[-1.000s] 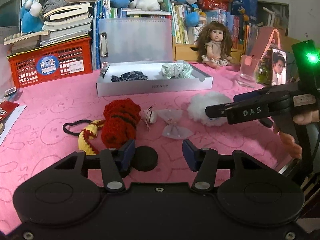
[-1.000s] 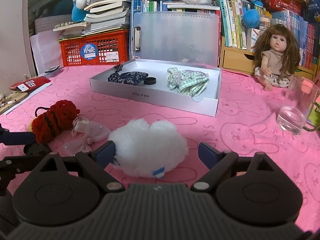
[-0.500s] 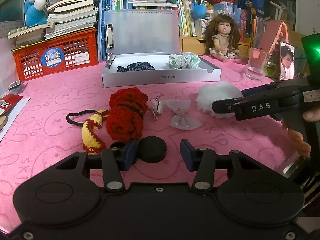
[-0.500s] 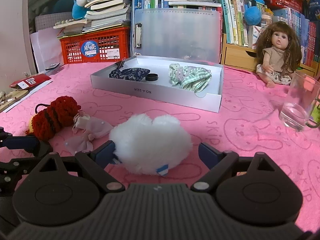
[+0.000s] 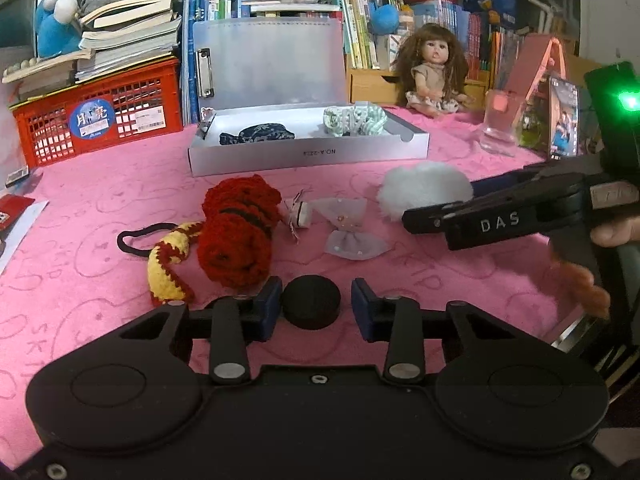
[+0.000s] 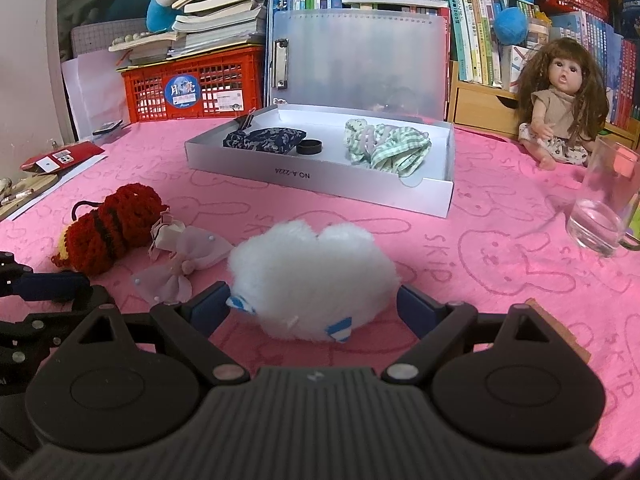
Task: Organize objects
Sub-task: 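Reach left gripper to another black disc while right reaches the white fluffy plush, then close left gripper on the black disc while right gripper grasps the white fluffy plush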
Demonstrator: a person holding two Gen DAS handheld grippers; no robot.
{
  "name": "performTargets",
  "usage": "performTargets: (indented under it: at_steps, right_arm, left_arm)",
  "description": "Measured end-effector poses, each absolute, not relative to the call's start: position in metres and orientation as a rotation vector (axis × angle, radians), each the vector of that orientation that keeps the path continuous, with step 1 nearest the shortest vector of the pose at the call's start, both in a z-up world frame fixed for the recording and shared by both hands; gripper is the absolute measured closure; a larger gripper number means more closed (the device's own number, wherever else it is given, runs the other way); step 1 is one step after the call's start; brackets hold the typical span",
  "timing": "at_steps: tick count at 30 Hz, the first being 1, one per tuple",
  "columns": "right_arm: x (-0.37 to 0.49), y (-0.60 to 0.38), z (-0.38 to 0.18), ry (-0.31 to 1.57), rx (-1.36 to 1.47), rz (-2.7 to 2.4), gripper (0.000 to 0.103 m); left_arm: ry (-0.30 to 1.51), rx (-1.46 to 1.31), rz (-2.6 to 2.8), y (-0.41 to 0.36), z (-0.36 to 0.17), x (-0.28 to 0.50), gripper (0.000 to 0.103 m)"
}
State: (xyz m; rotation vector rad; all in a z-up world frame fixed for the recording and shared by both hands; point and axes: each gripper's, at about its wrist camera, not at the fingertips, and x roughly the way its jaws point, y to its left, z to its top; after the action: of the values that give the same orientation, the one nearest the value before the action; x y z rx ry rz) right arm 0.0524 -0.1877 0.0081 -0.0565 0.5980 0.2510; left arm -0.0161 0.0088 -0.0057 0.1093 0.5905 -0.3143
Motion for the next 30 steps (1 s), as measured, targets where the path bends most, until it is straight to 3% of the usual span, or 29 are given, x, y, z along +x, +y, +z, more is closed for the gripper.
performTargets:
  at_steps: [7, 18, 20, 30]
  right_arm:
    - [0.053, -0.188, 0.008, 0.598, -0.037, 0.247, 0.01]
    - [0.049, -0.188, 0.01, 0.591, -0.034, 0.248, 0.028]
    - [0.047, -0.186, 0.011, 0.587, -0.042, 0.247, 0.031]
    - [0.042, -0.19, 0.017, 0.564, -0.009, 0.231, 0.034]
  left_arm:
    - [0.599, 0.109, -0.312, 0.008, -0.007, -0.016, 0.069]
    - [0.597, 0.119, -0.302, 0.004, -0.008, -0.017, 0.068]
    - [0.594, 0.12, -0.293, 0.004, -0.008, -0.017, 0.073]
    - [0.584, 0.091, -0.314, 0.005, 0.0, -0.018, 0.073]
